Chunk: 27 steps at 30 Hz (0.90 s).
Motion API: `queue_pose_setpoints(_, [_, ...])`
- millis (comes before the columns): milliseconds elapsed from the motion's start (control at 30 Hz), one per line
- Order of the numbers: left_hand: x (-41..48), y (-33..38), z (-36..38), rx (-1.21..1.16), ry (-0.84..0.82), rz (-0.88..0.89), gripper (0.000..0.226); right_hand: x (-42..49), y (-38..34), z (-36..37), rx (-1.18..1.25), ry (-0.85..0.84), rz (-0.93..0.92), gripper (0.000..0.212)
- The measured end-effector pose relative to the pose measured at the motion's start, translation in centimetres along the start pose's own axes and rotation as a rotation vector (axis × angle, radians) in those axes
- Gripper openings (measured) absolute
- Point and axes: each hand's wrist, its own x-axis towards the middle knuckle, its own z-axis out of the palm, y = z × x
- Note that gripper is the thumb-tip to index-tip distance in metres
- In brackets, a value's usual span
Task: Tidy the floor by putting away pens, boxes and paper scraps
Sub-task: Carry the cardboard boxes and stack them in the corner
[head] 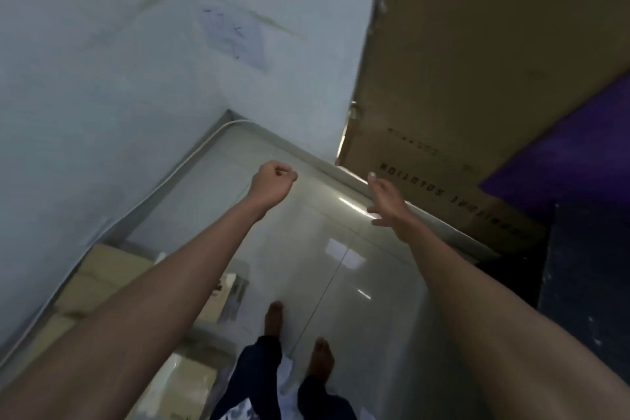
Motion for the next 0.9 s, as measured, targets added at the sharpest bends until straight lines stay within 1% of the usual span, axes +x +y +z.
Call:
queue_pose_setpoints(100, [-1.3,-2.2,-3.4,-0.028,0.109,-0.042,0.024,-0.3,-1.4,3.1,-0.036,-0.090,-0.036,0.057])
queue_pose_setpoints(233, [-2.9,-5.3,-7.5,-0.064,0.216,-0.099,0.025,-0.7,-2.6,7.6,-0.112,-0.198,-0.085,0.066])
queue_pose_setpoints(433, [-4.8,-10.8,-12.2,-0.138,0.341,-0.200,0.026,-1.4,-3.4,13.7,-0.225,-0.345,-0.124,0.073])
queue_pose_setpoints(667, [-7.0,-17.0,-16.6,-0.188,0.427,-0.318,0.028,-2.1,-2.6,19.5,-0.334,-0.398,-0.142,0.073])
queue_pose_setpoints(900, [-8.8,-22.2,-21.0,-0.242,0.500,-0.394,0.018,-3.1,-1.7,26.4,-0.439,-0.456,-0.145,0.073])
